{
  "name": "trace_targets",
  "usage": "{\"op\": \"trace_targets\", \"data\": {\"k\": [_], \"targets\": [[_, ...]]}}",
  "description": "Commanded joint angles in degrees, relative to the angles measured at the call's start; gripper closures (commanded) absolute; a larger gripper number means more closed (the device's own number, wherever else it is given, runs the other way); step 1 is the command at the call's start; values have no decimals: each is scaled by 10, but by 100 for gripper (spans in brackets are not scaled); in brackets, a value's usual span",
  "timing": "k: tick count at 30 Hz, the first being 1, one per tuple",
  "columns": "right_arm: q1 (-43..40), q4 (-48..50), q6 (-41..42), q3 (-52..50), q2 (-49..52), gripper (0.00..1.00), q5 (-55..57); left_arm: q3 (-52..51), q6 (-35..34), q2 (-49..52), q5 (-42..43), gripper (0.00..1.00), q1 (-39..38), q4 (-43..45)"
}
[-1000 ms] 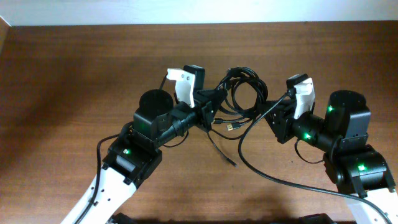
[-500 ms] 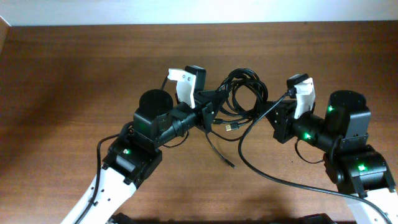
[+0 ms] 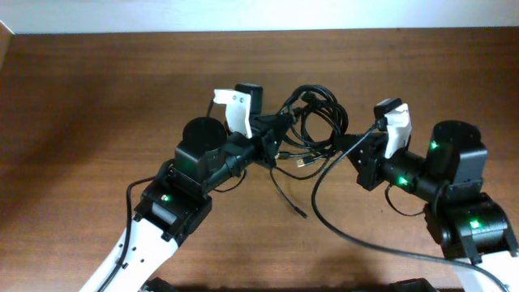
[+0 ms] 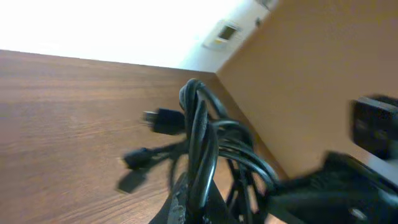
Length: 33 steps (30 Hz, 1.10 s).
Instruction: Untangle cables
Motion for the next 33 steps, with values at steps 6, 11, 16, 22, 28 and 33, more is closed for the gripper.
{"op": "trace_targets", "data": {"k": [6, 11, 16, 22, 28, 33], "targets": [[-2, 1, -1, 11, -60, 96, -32, 8, -69, -3, -111, 100, -1, -1], [-2, -13, -1, 11, -72, 96, -33, 8, -120, -3, -169, 100, 0, -8], [-2, -15, -1, 11, -80, 96, -32, 8, -273, -3, -271, 100, 0, -94], [-2, -15, -1, 11, -84, 96, -32, 8, -296, -3, -296, 100, 0, -104], [-2, -15, -1, 11, -84, 96, -32, 8, -308, -4, -300, 100, 0, -104], [-2, -15, -1, 11, -84, 67, -16, 8, -305, -6, -281, 100, 0, -98]]}}
